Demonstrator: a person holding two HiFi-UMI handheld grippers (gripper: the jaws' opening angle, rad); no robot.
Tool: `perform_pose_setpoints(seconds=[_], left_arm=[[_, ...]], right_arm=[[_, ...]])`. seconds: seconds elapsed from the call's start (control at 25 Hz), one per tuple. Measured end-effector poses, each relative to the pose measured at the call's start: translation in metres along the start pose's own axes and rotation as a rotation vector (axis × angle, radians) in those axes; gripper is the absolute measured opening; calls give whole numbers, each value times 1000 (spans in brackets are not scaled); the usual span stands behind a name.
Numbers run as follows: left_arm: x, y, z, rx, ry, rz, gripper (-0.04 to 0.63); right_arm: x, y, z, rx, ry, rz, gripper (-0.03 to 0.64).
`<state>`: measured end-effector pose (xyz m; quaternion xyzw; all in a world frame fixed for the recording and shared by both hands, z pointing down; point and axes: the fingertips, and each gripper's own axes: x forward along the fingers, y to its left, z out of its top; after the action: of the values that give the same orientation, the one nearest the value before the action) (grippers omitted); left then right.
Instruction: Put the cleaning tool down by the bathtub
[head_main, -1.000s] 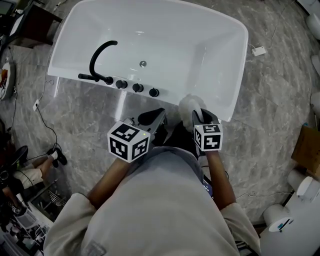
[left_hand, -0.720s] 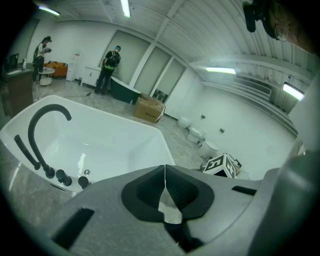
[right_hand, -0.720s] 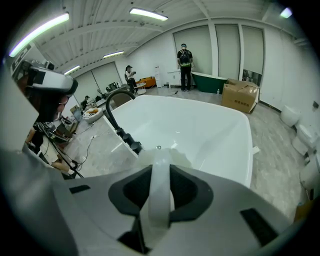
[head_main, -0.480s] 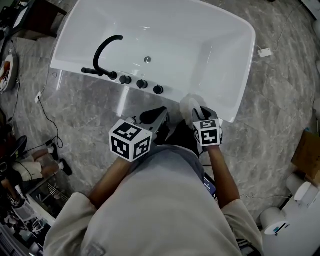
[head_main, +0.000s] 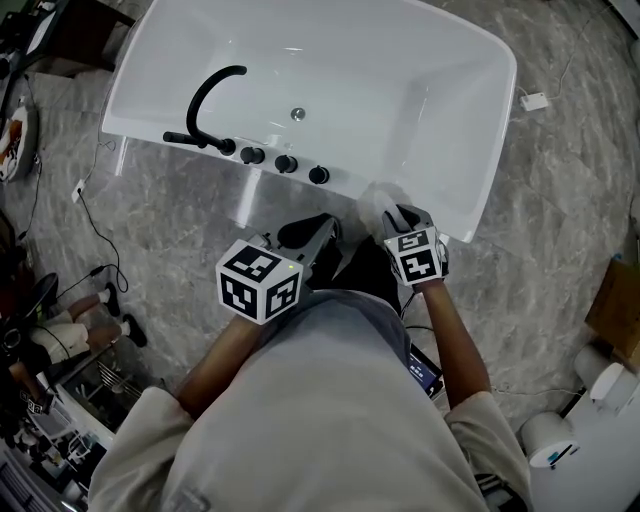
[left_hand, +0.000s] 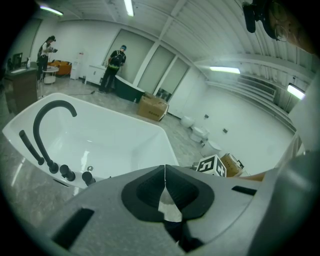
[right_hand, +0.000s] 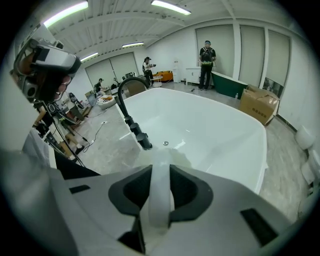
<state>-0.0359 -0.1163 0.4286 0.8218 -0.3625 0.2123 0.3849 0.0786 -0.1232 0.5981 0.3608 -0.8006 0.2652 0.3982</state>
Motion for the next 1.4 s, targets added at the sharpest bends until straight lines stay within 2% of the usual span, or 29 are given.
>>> perform_pose_setpoints(seconds=[0.16, 0.32, 0.56, 0.8, 1.08, 1.4], left_arm=[[0, 0, 0, -5, 3, 4, 9], [3, -1, -1, -11, 3, 7, 9], [5, -3, -4, -21, 14, 16, 9], [8, -8, -6, -26, 23, 18, 9], [7, -6, -11, -26, 39, 39, 9], [0, -1, -16, -41, 41, 72, 9]], right_arm=[[9, 2, -2, -58, 20, 33, 89], [17, 9, -8, -70, 7, 118, 89], [27, 5, -9, -146, -19, 164, 89], [36, -1, -12, -189, -40, 183, 89], [49, 1, -9, -286, -53, 200, 89], [69, 0, -15, -356, -38, 205, 87]])
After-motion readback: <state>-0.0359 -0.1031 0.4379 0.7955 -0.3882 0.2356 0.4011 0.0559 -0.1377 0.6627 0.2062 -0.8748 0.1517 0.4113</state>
